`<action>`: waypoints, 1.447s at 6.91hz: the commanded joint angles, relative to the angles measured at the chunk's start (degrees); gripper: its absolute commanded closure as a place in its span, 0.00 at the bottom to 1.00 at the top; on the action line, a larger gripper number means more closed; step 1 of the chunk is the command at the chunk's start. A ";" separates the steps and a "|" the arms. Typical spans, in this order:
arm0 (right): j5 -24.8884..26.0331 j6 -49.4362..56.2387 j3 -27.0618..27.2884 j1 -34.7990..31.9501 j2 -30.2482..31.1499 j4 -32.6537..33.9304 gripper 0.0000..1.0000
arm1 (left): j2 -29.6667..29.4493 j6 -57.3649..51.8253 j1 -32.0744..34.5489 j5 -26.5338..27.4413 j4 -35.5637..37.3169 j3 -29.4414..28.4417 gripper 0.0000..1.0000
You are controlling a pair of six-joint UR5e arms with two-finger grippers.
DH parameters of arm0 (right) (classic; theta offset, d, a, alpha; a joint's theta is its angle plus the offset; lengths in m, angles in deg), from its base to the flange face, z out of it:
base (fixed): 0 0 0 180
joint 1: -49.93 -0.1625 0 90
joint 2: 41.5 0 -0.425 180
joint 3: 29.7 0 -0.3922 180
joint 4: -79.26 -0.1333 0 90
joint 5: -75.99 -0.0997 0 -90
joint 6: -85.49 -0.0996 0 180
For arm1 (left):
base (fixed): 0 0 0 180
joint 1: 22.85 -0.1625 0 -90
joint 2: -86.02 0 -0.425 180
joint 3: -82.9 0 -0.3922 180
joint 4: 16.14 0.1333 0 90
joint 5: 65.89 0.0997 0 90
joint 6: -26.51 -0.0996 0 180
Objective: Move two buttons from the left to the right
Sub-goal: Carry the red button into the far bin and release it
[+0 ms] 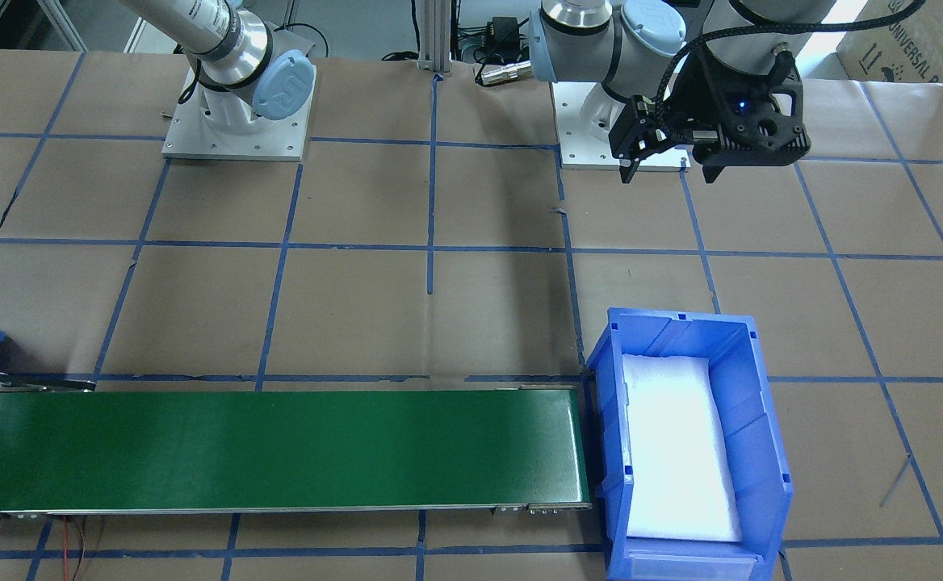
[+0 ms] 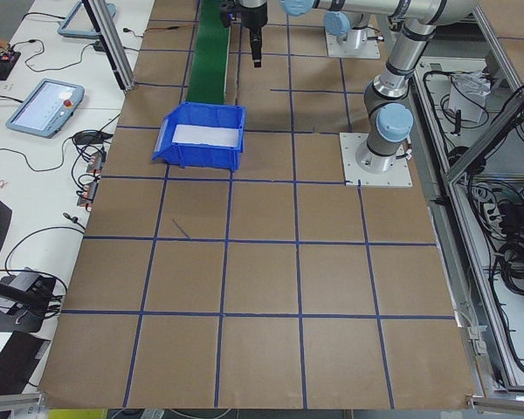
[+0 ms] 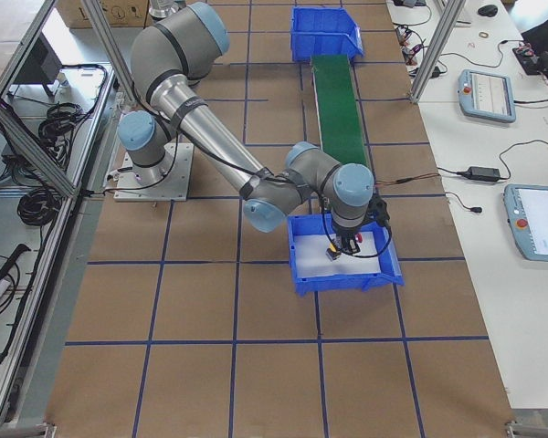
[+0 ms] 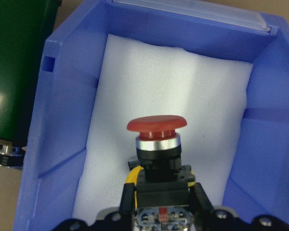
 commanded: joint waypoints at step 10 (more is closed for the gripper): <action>-1.86 -1.55 2.22 -2.65 4.82 2.95 0.00 | 0.00 0.00 0.00 -0.02 0.00 0.00 0.00</action>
